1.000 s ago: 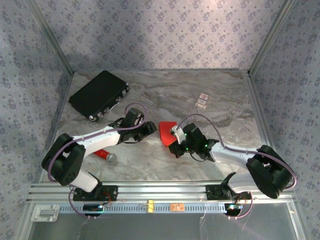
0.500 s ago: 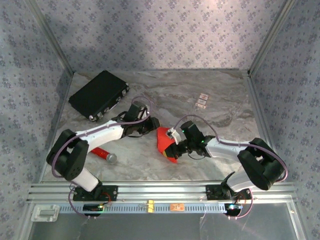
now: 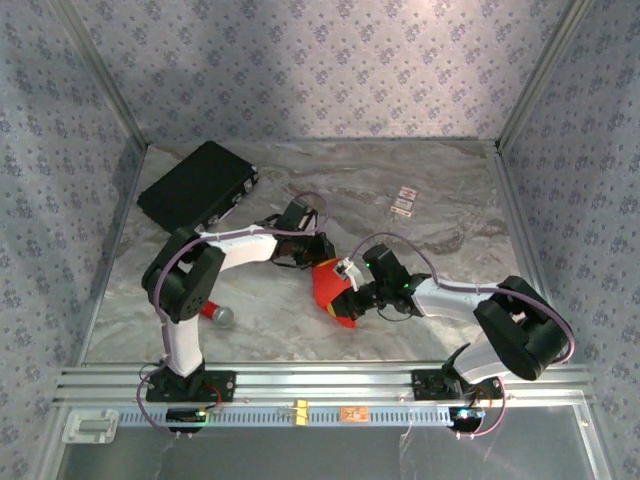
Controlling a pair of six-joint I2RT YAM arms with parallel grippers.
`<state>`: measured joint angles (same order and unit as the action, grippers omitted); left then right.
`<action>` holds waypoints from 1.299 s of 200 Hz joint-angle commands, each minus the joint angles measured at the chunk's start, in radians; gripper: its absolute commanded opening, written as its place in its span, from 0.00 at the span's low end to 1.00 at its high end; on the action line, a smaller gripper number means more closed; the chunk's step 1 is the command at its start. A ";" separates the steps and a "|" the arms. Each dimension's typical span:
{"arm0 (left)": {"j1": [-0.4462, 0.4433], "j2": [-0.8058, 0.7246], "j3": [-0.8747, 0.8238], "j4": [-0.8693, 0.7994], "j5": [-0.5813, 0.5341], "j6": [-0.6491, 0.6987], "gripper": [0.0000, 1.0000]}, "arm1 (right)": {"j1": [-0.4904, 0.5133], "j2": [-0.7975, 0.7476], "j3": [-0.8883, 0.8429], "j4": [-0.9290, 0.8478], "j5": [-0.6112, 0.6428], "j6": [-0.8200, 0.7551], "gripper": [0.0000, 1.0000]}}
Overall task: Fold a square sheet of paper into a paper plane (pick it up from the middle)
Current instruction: Third fold the triangle at the center of the table.
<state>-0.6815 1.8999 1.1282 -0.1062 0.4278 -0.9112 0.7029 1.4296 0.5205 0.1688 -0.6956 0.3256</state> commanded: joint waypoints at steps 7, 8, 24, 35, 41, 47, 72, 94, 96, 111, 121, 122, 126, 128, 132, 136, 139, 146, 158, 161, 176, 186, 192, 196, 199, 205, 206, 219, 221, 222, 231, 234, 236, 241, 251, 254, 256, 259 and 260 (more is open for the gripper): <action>-0.014 0.047 0.033 -0.048 0.029 0.039 0.14 | -0.007 0.021 0.000 0.002 0.007 0.006 0.00; -0.014 0.049 0.033 -0.048 0.028 0.039 0.14 | -0.007 0.022 0.000 0.001 0.008 0.006 0.00; -0.016 0.072 0.041 -0.075 0.020 0.057 0.14 | -0.009 0.024 0.006 -0.007 0.015 0.001 0.00; -0.021 0.090 0.058 -0.108 0.014 0.070 0.12 | -0.013 0.026 0.010 -0.012 0.022 -0.002 0.00; -0.024 0.095 0.063 -0.120 0.010 0.078 0.12 | -0.013 0.028 0.012 -0.015 0.025 -0.002 0.00; -0.027 0.099 0.068 -0.131 0.003 0.085 0.12 | -0.015 0.027 0.012 -0.018 0.028 -0.004 0.00; -0.042 0.119 0.098 -0.185 -0.025 0.118 0.12 | -0.021 0.034 0.018 -0.026 0.047 -0.009 0.00; -0.049 0.136 0.114 -0.217 -0.044 0.136 0.12 | -0.028 0.033 0.025 -0.041 0.066 -0.012 0.00; -0.050 0.137 0.114 -0.217 -0.044 0.136 0.12 | -0.027 0.032 0.025 -0.041 0.068 -0.013 0.00; -0.051 0.142 0.114 -0.217 -0.044 0.137 0.12 | -0.033 0.031 0.031 -0.063 0.094 -0.023 0.00; -0.051 0.142 0.113 -0.215 -0.046 0.136 0.12 | -0.037 0.032 0.036 -0.077 0.117 -0.030 0.00; -0.051 0.142 0.112 -0.215 -0.046 0.137 0.12 | -0.037 0.032 0.036 -0.079 0.120 -0.031 0.00; -0.051 0.142 0.111 -0.214 -0.046 0.135 0.12 | -0.040 0.032 0.036 -0.084 0.130 -0.032 0.00; -0.050 0.142 0.110 -0.214 -0.047 0.135 0.12 | -0.041 0.031 0.036 -0.085 0.134 -0.033 0.00; -0.051 0.141 0.110 -0.213 -0.047 0.134 0.12 | -0.043 0.032 0.036 -0.087 0.139 -0.034 0.00; -0.051 0.140 0.109 -0.212 -0.048 0.133 0.11 | -0.046 0.032 0.035 -0.090 0.154 -0.032 0.00; -0.051 0.140 0.108 -0.211 -0.049 0.132 0.12 | -0.047 0.032 0.035 -0.092 0.162 -0.031 0.00; -0.050 0.138 0.107 -0.210 -0.049 0.130 0.12 | -0.051 0.032 0.035 -0.096 0.179 -0.031 0.00; -0.052 0.137 0.105 -0.207 -0.049 0.130 0.11 | -0.055 0.031 0.033 -0.103 0.200 -0.032 0.00; -0.052 0.137 0.105 -0.206 -0.048 0.129 0.11 | -0.057 0.031 0.035 -0.107 0.205 -0.033 0.00; -0.051 0.136 0.104 -0.205 -0.049 0.127 0.11 | -0.058 0.031 0.036 -0.122 0.230 -0.036 0.00; -0.052 0.135 0.101 -0.204 -0.049 0.126 0.11 | -0.059 0.030 0.036 -0.128 0.249 -0.037 0.00; -0.051 0.135 0.100 -0.202 -0.049 0.124 0.11 | -0.057 0.029 0.036 -0.132 0.259 -0.037 0.00; -0.052 0.134 0.099 -0.201 -0.049 0.124 0.11 | -0.059 0.029 0.036 -0.133 0.263 -0.037 0.00; -0.052 0.134 0.098 -0.199 -0.049 0.122 0.11 | -0.058 0.029 0.036 -0.133 0.265 -0.037 0.00; -0.051 0.132 0.097 -0.198 -0.049 0.121 0.11 | -0.058 0.029 0.037 -0.134 0.269 -0.036 0.00; -0.052 0.133 0.096 -0.197 -0.049 0.121 0.11 | -0.058 0.027 0.037 -0.135 0.271 -0.036 0.00; -0.052 0.130 0.092 -0.193 -0.049 0.118 0.11 | -0.056 0.025 0.038 -0.137 0.286 -0.033 0.00; -0.051 0.130 0.092 -0.193 -0.049 0.118 0.11 | -0.056 0.025 0.037 -0.137 0.287 -0.033 0.00; -0.052 0.130 0.092 -0.193 -0.049 0.118 0.11 | -0.056 0.025 0.038 -0.138 0.287 -0.033 0.00; -0.052 0.130 0.091 -0.193 -0.048 0.117 0.11 | -0.056 0.023 0.037 -0.137 0.295 -0.031 0.00; -0.052 0.130 0.091 -0.193 -0.048 0.118 0.11 | -0.056 0.021 0.038 -0.138 0.298 -0.031 0.00; -0.052 0.128 0.090 -0.192 -0.049 0.117 0.11 | -0.056 0.021 0.037 -0.139 0.299 -0.031 0.00; -0.051 0.128 0.091 -0.192 -0.049 0.118 0.11 | -0.056 0.020 0.038 -0.142 0.302 -0.031 0.00; -0.050 0.128 0.088 -0.192 -0.050 0.117 0.11 | -0.055 0.015 0.038 -0.145 0.309 -0.033 0.00; -0.052 0.128 0.088 -0.191 -0.049 0.117 0.11 | -0.054 0.014 0.038 -0.146 0.311 -0.033 0.00; -0.051 0.128 0.088 -0.191 -0.050 0.117 0.11 | -0.055 0.015 0.038 -0.146 0.313 -0.033 0.00; -0.051 0.128 0.088 -0.191 -0.049 0.118 0.11 | -0.054 0.013 0.037 -0.147 0.314 -0.033 0.00; -0.051 0.128 0.088 -0.192 -0.049 0.118 0.11 | -0.055 0.013 0.037 -0.147 0.314 -0.033 0.00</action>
<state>-0.7223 2.0048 1.2392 -0.2432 0.4118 -0.8005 0.6495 1.4521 0.5358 0.0578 -0.4217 0.3061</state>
